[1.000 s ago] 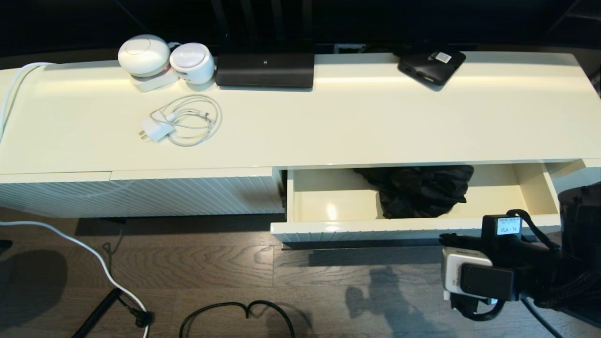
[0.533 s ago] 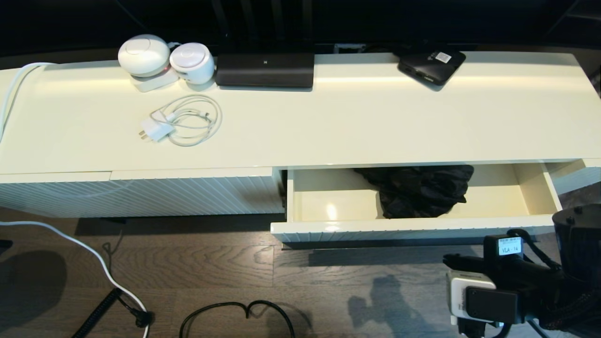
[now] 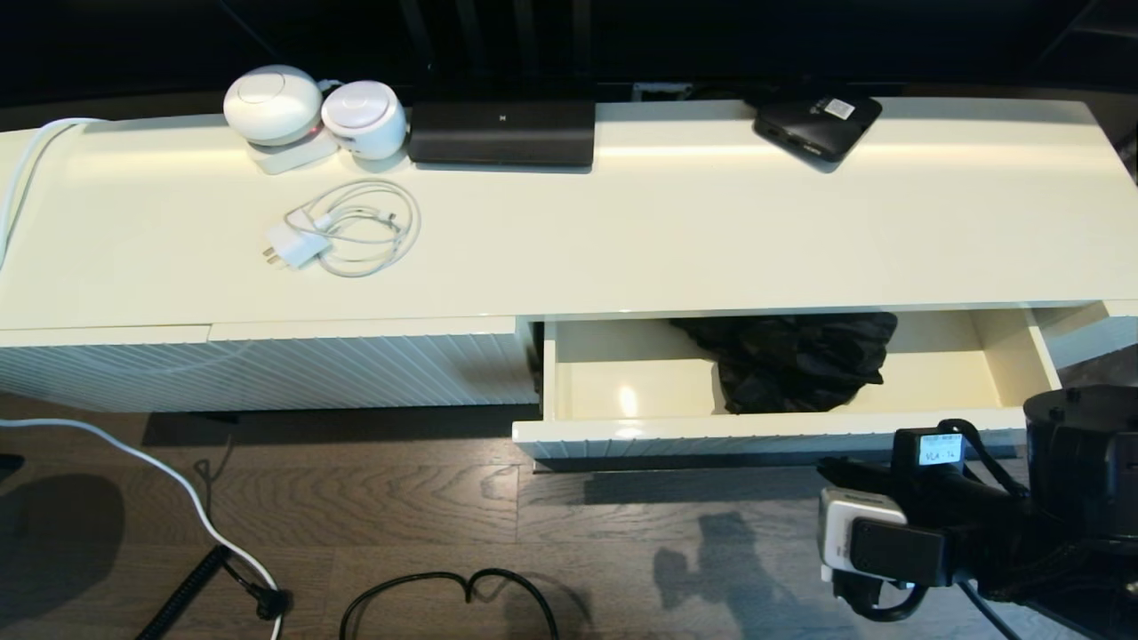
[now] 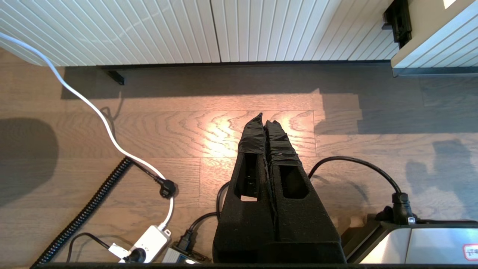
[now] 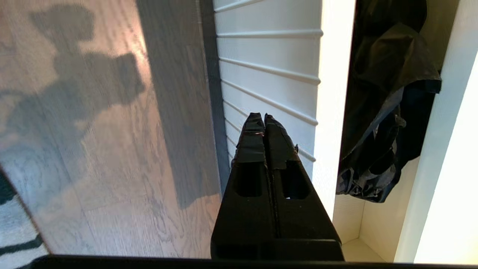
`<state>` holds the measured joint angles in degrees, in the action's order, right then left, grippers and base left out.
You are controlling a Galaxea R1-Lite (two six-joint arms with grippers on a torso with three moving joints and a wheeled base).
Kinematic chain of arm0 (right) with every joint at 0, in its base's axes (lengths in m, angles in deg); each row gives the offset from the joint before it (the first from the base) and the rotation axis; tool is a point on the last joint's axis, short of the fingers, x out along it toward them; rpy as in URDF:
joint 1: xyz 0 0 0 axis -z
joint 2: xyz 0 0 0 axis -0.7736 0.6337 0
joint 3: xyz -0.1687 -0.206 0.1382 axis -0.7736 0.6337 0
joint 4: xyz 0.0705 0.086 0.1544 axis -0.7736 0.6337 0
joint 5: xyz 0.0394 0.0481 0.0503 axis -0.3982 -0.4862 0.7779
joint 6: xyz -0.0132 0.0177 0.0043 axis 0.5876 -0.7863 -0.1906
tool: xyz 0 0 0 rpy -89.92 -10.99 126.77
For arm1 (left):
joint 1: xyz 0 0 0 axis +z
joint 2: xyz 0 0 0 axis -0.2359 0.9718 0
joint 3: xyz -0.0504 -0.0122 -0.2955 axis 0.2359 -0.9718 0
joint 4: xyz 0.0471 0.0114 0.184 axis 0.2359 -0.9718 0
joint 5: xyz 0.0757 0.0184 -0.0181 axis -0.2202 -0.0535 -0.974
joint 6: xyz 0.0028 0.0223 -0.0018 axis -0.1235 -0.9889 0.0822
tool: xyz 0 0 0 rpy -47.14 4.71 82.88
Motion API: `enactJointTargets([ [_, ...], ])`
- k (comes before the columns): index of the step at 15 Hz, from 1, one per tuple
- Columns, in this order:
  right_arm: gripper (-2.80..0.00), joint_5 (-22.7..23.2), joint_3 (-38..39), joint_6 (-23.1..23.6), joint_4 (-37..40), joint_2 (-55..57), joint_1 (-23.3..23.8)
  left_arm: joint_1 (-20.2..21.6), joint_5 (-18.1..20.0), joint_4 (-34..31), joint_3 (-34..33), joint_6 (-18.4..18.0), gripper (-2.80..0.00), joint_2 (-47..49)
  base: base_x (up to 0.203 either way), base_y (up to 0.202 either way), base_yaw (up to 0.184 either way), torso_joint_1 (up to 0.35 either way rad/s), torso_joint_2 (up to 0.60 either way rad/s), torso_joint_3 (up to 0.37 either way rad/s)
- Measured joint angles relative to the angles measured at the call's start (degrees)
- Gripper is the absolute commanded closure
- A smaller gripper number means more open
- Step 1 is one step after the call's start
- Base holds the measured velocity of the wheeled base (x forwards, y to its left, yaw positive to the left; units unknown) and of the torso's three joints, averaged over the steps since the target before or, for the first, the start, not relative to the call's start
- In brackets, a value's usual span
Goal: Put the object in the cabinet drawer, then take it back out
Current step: Close the drawer
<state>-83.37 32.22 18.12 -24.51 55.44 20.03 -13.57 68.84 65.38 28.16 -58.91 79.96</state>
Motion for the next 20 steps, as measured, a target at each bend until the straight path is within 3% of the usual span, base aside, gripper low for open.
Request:
enactJointTargets([
  [20, 0.0, 0.73, -0.56, 0.17, -19.2, 8.56, 3.71, 0.02, -0.01, 0.0, 0.0, 0.04, 0.0, 0.0, 0.0, 0.0, 0.0, 0.0, 0.0, 0.0],
])
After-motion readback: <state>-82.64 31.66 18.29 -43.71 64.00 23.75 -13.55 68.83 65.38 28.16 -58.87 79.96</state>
